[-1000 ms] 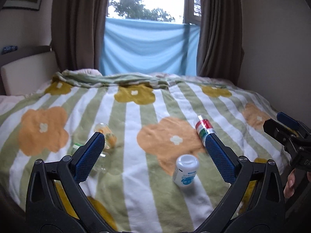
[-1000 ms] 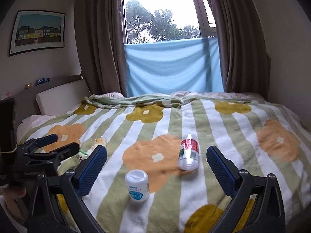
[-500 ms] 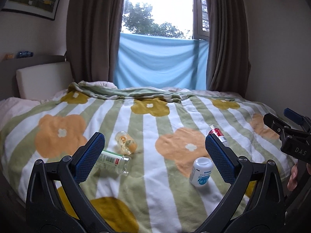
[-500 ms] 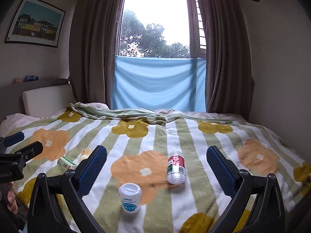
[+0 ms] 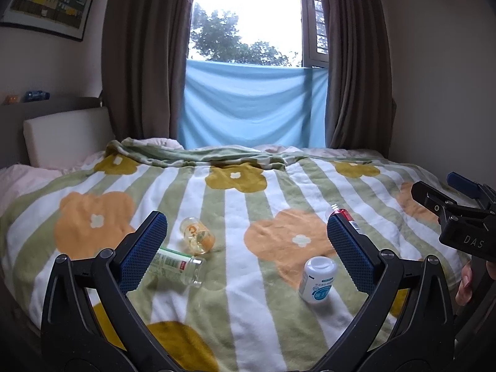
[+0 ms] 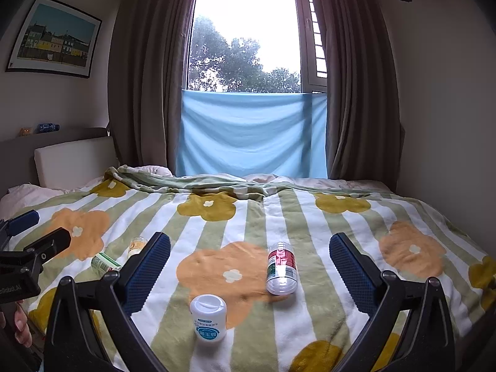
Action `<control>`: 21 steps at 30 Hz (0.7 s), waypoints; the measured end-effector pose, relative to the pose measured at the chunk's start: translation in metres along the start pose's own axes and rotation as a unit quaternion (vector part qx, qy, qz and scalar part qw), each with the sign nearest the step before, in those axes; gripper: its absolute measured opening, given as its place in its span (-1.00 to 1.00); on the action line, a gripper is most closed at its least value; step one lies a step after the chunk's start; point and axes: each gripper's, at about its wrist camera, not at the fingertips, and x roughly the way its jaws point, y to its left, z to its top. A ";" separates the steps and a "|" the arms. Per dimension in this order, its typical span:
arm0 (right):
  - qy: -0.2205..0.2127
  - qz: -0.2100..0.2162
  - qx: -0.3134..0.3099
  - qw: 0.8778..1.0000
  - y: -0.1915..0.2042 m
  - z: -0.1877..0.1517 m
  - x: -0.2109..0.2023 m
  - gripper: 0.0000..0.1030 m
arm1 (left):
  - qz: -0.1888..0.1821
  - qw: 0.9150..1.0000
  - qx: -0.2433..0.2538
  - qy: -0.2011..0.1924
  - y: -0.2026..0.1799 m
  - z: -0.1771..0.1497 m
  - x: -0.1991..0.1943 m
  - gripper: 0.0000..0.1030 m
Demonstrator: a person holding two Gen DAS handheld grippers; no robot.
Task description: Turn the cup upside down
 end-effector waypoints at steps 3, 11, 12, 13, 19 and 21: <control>-0.001 -0.001 0.000 1.000 0.000 0.000 0.000 0.99 | 0.003 1.000 0.002 -0.001 0.000 0.000 0.000 1.00; 0.001 0.001 0.004 1.000 0.003 -0.002 0.001 0.99 | 0.007 1.000 0.004 -0.006 -0.001 0.002 -0.002 0.99; 0.001 0.001 0.004 1.000 0.003 -0.001 0.001 0.99 | 0.007 1.000 0.003 -0.006 0.000 0.002 -0.002 0.99; 0.002 0.001 0.004 1.000 0.003 -0.001 0.001 0.99 | 0.007 1.000 0.003 -0.006 0.000 0.002 -0.002 0.99; 0.003 0.002 0.005 1.000 0.007 -0.003 0.003 0.99 | 0.007 1.000 0.003 -0.007 0.000 0.002 -0.002 0.99; 0.003 0.003 0.006 1.000 0.008 -0.003 0.004 0.99 | 0.007 1.000 0.004 -0.007 0.000 0.002 -0.003 0.99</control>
